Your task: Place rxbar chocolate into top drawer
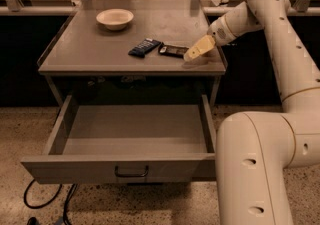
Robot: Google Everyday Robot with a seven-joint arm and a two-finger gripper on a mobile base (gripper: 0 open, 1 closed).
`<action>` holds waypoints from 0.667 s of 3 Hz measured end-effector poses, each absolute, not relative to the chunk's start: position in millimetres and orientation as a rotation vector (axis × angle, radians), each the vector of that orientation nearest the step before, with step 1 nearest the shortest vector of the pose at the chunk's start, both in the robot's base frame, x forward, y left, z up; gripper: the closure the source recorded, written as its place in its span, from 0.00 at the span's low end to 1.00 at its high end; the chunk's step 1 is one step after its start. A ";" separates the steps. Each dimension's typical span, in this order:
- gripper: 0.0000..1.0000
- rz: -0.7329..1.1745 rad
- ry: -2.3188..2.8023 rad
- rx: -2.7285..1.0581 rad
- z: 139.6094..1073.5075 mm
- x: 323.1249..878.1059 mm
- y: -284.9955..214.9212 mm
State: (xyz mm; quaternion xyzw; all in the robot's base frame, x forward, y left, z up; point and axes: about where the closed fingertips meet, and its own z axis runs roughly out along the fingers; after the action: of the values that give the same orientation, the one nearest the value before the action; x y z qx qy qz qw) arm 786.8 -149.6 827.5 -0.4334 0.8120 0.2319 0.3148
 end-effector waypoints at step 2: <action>0.00 0.666 2.078 -1.202 808.6 795.5 -122.6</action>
Offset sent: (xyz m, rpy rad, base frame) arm 0.0423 0.0313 -0.0266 0.0660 -0.0132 0.1332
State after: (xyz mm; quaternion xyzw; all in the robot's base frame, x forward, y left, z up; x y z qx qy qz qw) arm 795.5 -122.6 808.6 -0.4571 0.7904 0.2532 0.3196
